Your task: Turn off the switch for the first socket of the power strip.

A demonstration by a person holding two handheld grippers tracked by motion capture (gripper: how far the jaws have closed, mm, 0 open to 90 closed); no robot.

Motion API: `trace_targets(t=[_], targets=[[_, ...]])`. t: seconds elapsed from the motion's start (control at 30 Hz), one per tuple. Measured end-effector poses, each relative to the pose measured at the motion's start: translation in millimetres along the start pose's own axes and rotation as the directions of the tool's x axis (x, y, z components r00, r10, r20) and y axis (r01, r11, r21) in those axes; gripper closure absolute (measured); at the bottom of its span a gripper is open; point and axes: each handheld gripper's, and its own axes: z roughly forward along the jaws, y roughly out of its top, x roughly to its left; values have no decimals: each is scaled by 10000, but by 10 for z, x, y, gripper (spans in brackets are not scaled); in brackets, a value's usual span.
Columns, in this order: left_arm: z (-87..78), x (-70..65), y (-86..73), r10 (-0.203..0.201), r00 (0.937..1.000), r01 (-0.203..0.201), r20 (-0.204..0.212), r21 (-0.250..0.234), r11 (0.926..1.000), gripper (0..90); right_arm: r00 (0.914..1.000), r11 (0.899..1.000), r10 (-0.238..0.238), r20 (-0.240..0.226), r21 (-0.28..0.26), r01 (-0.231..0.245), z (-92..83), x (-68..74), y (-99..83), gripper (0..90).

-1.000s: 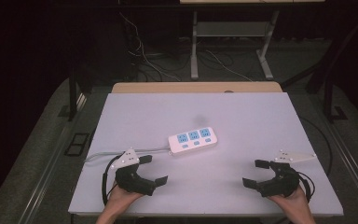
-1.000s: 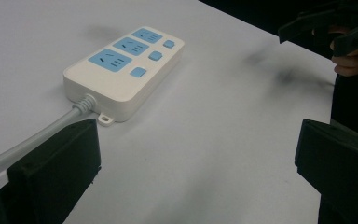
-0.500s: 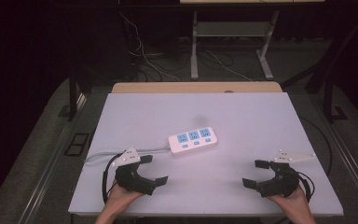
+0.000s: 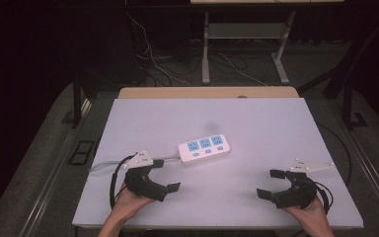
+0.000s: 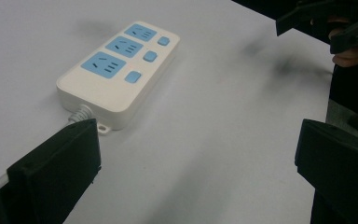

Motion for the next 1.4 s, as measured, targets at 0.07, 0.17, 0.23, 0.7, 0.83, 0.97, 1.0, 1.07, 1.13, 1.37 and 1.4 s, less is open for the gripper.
trace_targets(t=[0.07, 0.17, 0.23, 0.7, 0.83, 0.97, 1.0, 1.07, 1.13, 1.37, 1.4], targets=[[-7, 15, 29, -5, 10000, 5, 10, 16, 10000, 0, 10000, 10000, 0, 0, 6, 0, 1, -2, -1, 7], [-4, 36, 67, -18, 10000, 18, 38, 101, 9999, 0, 10000, 10000, 22, -6, 18, -22, 2, -5, -2, 7], [1, 52, 88, -46, 10000, 45, 84, 151, 9999, 0, 10000, 10000, 21, -4, 26, -21, 2, -7, -3, 7], [61, 104, 308, 125, 9998, -133, 142, 571, 9983, 0, 10000, 10000, 38, -10, 50, -38, 1, -8, -4, 7], [75, 126, 369, 135, 9998, -145, 169, 613, 9980, 0, 10000, 10000, 48, -16, 56, -48, 0, -7, -4, 7], [92, 146, 425, 160, 9997, -173, 200, 631, 9979, 0, 10000, 10000, 33, -9, 48, -33, -1, -10, -6, 7], [97, 149, 439, 169, 9997, -182, 196, 669, 9976, 0, 10000, 10000, 41, -9, 48, -41, -1, -11, -7, 7], [115, 153, 467, 201, 9995, -217, 225, 715, 9972, 0, 10000, 10000, 40, -6, 47, -40, 0, -13, -8, 7], [134, 157, 495, 261, 9994, -280, 238, 804, 9964, 0, 10000, 10000, 42, -10, 47, -42, 0, -13, -8, 7], [198, 190, 577, 344, 9991, -367, 248, 994, 9944, 0, 10000, 10000, 38, -18, 26, -38, -4, -12, -9, 7], [204, 197, 588, 356, 9991, -379, 241, 1023, 9940, 0, 10000, 10000, 33, -18, 23, -33, -4, -13, -9, 7]])
